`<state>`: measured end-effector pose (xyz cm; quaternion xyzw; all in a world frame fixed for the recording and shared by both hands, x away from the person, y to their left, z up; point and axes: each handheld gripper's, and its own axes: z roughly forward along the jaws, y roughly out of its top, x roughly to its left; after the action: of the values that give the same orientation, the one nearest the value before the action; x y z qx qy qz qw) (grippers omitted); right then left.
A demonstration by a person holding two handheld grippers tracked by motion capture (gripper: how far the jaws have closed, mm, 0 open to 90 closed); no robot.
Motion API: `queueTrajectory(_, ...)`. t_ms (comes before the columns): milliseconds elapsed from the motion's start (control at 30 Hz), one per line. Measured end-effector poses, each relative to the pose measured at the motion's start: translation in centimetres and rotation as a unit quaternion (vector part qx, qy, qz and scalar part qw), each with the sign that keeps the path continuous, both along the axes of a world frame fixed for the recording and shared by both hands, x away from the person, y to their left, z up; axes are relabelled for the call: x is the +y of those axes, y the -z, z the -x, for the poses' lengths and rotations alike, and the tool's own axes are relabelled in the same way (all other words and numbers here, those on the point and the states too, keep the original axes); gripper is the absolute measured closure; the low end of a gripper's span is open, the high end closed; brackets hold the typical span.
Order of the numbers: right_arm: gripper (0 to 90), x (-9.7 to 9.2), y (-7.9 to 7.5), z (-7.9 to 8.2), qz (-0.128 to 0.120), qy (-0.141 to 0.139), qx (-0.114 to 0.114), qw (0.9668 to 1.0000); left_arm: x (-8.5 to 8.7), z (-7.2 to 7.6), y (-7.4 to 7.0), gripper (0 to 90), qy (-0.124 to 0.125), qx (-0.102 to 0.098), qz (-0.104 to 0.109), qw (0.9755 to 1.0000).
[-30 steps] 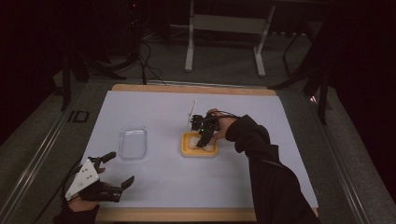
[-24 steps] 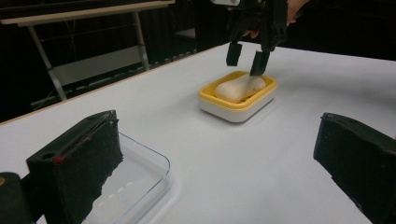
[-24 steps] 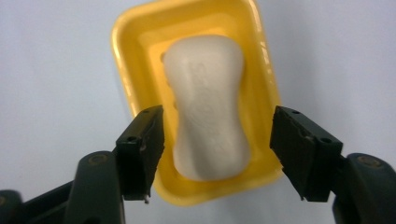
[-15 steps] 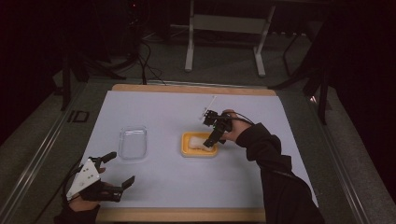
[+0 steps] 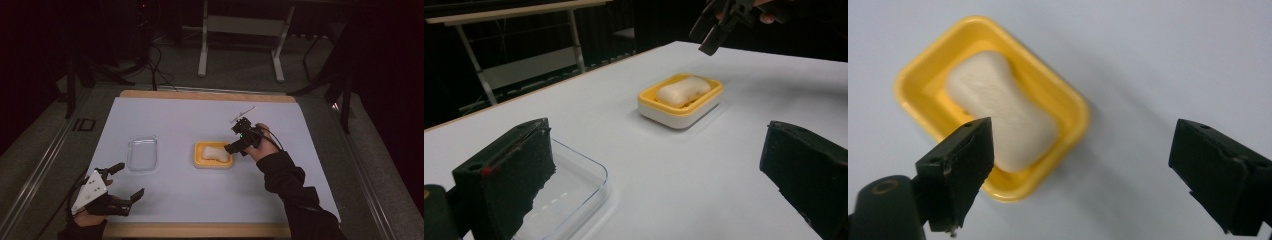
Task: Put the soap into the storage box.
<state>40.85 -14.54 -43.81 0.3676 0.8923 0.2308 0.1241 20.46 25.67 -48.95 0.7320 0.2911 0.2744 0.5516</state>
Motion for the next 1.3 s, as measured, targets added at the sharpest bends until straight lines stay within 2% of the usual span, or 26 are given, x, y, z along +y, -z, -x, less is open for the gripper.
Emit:
queueTrajectory(133, 10.9, -0.8, 0.3, 0.9, 0.002, 0.033, -0.024, 0.9992, 0.0, 0.0, 0.0, 1.1, 0.0, 0.0, 0.0, 1.0)
queueTrajectory(333, 11.0, -2.1, 0.3, 2.3, -0.02, 0.07, -0.057, 0.9957, 0.0, 0.0, 0.0, 1.2, -0.002, 0.001, -0.002, 1.0)
queueTrajectory(600, 11.0, -3.7, 0.7, 3.8, -0.048, 0.107, -0.066, 0.9908, 0.0, 0.0, 0.0, 1.1, -0.003, 0.002, -0.001, 1.0)
queueTrajectory(733, 11.0, -4.3, 1.1, 4.4, -0.052, 0.114, -0.07, 0.9896, 0.0, 0.0, 0.0, 1.1, -0.003, 0.002, -0.002, 1.0)
queueTrajectory(867, 11.0, -5.6, 1.9, 5.4, -0.057, 0.134, -0.083, 0.9859, 0.0, 0.0, 0.0, 1.1, -0.004, 0.001, -0.002, 1.0)
queueTrajectory(1000, 11.0, -6.3, 2.2, 6.0, -0.066, 0.145, -0.081, 0.9839, 0.0, 0.0, 0.0, 1.1, -0.003, 0.001, -0.002, 1.0)
queueTrajectory(1100, 10.9, -7.5, 2.5, 7.0, -0.075, 0.157, -0.085, 0.9811, 0.0, 0.0, 0.0, 1.1, -0.003, 0.002, -0.003, 1.0)
queueTrajectory(1200, 10.9, -8.0, 2.6, 7.5, -0.076, 0.16, -0.082, 0.9807, -0.1, 0.1, 0.0, 1.1, -0.003, 0.001, -0.002, 1.0)
queueTrajectory(1300, 10.9, -8.9, 2.9, 8.7, -0.082, 0.168, -0.084, 0.9788, -0.1, 0.1, 0.0, 1.1, -0.002, 0.001, -0.003, 1.0)
